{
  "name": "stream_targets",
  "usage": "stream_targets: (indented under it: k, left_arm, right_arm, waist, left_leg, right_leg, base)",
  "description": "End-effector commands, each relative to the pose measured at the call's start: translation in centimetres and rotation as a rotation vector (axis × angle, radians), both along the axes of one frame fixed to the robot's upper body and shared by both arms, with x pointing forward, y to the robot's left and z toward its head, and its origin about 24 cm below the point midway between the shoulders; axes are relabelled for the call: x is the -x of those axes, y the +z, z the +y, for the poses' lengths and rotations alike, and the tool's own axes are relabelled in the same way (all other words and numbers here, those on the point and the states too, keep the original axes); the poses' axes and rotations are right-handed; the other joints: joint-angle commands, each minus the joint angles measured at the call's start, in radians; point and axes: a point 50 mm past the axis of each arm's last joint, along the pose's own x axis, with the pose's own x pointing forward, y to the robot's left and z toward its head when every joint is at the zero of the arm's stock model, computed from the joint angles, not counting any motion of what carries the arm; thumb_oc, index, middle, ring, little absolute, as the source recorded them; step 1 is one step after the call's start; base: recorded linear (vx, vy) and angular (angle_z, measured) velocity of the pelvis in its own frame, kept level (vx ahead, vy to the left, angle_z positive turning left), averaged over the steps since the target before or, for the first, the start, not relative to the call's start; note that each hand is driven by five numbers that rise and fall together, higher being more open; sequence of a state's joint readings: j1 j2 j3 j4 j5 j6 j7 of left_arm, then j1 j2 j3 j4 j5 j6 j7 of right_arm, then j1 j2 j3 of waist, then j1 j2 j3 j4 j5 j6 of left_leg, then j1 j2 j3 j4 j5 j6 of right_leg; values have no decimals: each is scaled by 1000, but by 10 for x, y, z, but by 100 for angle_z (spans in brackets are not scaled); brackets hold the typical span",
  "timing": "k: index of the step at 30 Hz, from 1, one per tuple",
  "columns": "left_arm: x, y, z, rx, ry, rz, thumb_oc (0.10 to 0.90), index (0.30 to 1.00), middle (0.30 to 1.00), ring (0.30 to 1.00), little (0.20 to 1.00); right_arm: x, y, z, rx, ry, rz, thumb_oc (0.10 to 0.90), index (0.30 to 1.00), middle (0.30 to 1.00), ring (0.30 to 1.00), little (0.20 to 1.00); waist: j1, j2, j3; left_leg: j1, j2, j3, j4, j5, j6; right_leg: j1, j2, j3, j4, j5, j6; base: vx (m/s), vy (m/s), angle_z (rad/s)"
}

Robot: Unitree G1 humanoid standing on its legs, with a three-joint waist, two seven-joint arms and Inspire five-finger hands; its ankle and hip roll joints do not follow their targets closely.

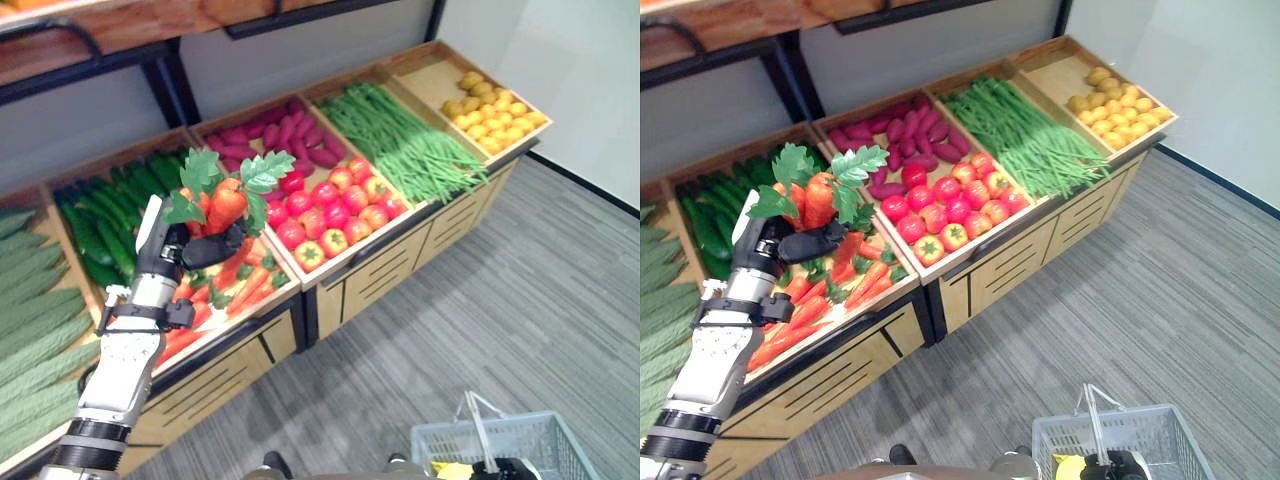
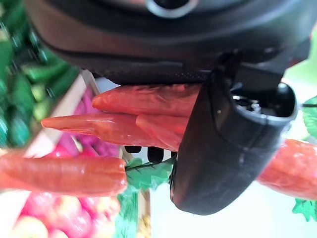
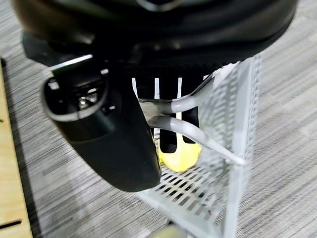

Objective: Get the vegetables into the basket

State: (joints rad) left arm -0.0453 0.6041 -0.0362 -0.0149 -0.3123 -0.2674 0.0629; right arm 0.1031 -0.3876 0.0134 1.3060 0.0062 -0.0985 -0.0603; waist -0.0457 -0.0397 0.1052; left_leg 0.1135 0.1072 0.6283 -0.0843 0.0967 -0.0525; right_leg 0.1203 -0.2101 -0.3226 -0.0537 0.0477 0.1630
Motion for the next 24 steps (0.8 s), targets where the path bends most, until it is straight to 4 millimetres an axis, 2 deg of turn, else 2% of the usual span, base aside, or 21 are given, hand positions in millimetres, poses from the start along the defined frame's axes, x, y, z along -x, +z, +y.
stream_targets:
  k: [1, 5, 7, 10, 11, 13, 15, 16, 17, 19, 20, 22, 24]
  left_arm:
    - [-2, 70, -15, -28, -89, -346, 400, 300, 300, 300, 300]
    - [-4, 69, -20, -23, -114, -340, 400, 300, 300, 300, 300]
    - [-8, 70, -26, -8, -135, -342, 400, 300, 300, 300, 300]
    - [-10, 69, -31, 6, -158, -337, 400, 300, 300, 300, 300]
    - [-12, 69, -36, 11, -179, -334, 400, 300, 300, 300, 300]
    - [-14, 67, -39, 18, -191, -326, 400, 300, 300, 300, 300]
    - [-17, 69, -46, 31, -218, -331, 400, 300, 300, 300, 300]
    - [-18, 71, -49, 35, -226, -336, 400, 300, 300, 300, 300]
    - [-18, 70, -49, 39, -224, -335, 400, 300, 300, 300, 300]
    - [-17, 67, -44, 29, -190, -331, 400, 300, 300, 300, 300]
    - [-15, 69, -38, 32, -155, -350, 400, 300, 300, 300, 300]
    - [-11, 68, -32, 34, -125, -357, 400, 300, 300, 300, 300]
    - [-9, 68, -32, 36, -131, -361, 400, 300, 300, 300, 300]
  right_arm:
    - [-24, 10, -13, 48, 20, -92, 400, 300, 300, 300, 300]
    - [-20, 13, -20, 65, -4, -97, 400, 300, 300, 300, 300]
    - [-19, 15, -24, 79, -14, -107, 400, 300, 300, 300, 300]
    - [-17, 16, -26, 87, -19, -111, 400, 300, 300, 300, 300]
    - [-14, 17, -29, 96, -32, -109, 400, 300, 300, 300, 300]
    - [-13, 18, -30, 100, -39, -113, 400, 300, 300, 300, 300]
    - [-6, 20, -35, 116, -57, -103, 400, 300, 300, 300, 300]
    - [-6, 24, -42, 136, -65, -103, 400, 300, 300, 300, 300]
    - [-9, 31, -55, 175, -78, -98, 400, 300, 300, 300, 300]
    - [-14, 32, -56, 183, -69, -104, 400, 300, 300, 300, 300]
    - [-21, 33, -56, 183, -51, -108, 400, 300, 300, 300, 300]
    - [-26, 32, -54, 175, -21, -106, 400, 300, 300, 300, 300]
    - [-26, 30, -51, 160, -12, -103, 400, 300, 300, 300, 300]
  waist:
    - [1, -35, -30]
    - [-15, -21, -29]
    - [-29, -5, -22]
    - [-41, 5, -15]
    - [-52, 12, -8]
    - [-56, 18, -4]
    - [-65, 25, 7]
    - [-64, 26, 24]
    - [-28, 33, 45]
    - [-6, 27, 52]
    - [15, 22, 59]
    - [30, 20, 61]
    - [27, 21, 56]
  left_leg:
    - [-47, 23, -90, 17, -21, -34]
    - [-46, 48, -88, 19, 0, -54]
    - [-49, 74, -83, 35, 13, -68]
    - [-56, 95, -79, 53, 21, -78]
    - [-59, 119, -76, 68, 34, -90]
    - [-61, 133, -76, 79, 42, -100]
    - [-85, 182, -88, 141, 57, -129]
    - [-98, 193, -146, 199, 49, -138]
    - [-157, 123, -331, 194, 54, -102]
    - [-188, 79, -478, 152, 32, -85]
    - [-208, 36, -602, 151, 14, -74]
    - [-205, -15, -696, 153, -19, -57]
    - [-181, -6, -660, 130, -20, -48]
  right_leg:
    - [-41, -29, 4, 58, 8, 18]
    - [-24, -5, 6, 35, -3, 7]
    - [-34, 10, 12, 63, -27, -10]
    - [-43, 21, 19, 87, -47, -23]
    - [-46, 36, 29, 103, -62, -36]
    - [-45, 48, 33, 109, -70, -46]
    - [-36, 81, 50, 100, -86, -72]
    - [-35, 99, 77, 105, -98, -85]
    - [-59, 103, 120, 115, -86, -92]
    - [-74, 102, 178, 124, -77, -88]
    - [-95, 108, 235, 130, -64, -84]
    - [-116, 124, 297, 133, -55, -79]
    - [-116, 122, 310, 132, -57, -76]
  base:
    - [-4, -167, -23]
    - [-6, -143, -9]
    - [-31, -175, -5]
    - [-34, -148, -4]
    - [-35, -181, -7]
    - [-33, -214, -10]
    - [-20, -271, -18]
    - [-83, -176, -49]
    - [-65, -122, -71]
    - [-4, -30, -125]
    - [47, -28, -131]
    - [37, 17, -100]
    - [78, 122, -111]
